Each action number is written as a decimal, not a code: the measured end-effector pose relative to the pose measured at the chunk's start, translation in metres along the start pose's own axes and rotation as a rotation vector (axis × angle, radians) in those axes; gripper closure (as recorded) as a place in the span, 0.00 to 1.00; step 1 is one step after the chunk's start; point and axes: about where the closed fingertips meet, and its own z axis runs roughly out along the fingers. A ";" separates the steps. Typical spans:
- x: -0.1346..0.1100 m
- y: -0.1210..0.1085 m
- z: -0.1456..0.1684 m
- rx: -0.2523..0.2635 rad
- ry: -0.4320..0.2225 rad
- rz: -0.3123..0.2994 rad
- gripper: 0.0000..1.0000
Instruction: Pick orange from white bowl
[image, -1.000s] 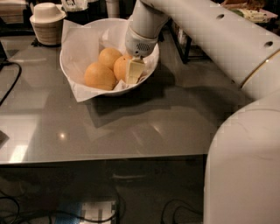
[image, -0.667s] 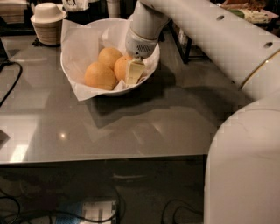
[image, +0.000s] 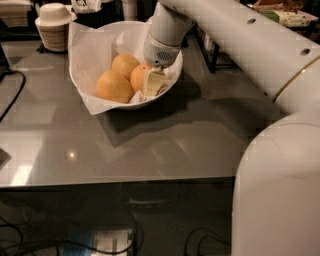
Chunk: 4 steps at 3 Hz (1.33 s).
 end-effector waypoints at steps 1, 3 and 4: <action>-0.003 0.000 0.002 -0.009 -0.003 -0.007 0.49; -0.007 0.000 0.006 -0.020 -0.009 -0.016 0.95; -0.008 0.001 0.008 -0.008 -0.024 -0.020 1.00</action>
Offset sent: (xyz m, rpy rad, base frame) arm -0.0073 0.0382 -0.0598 0.0138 0.0781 0.1128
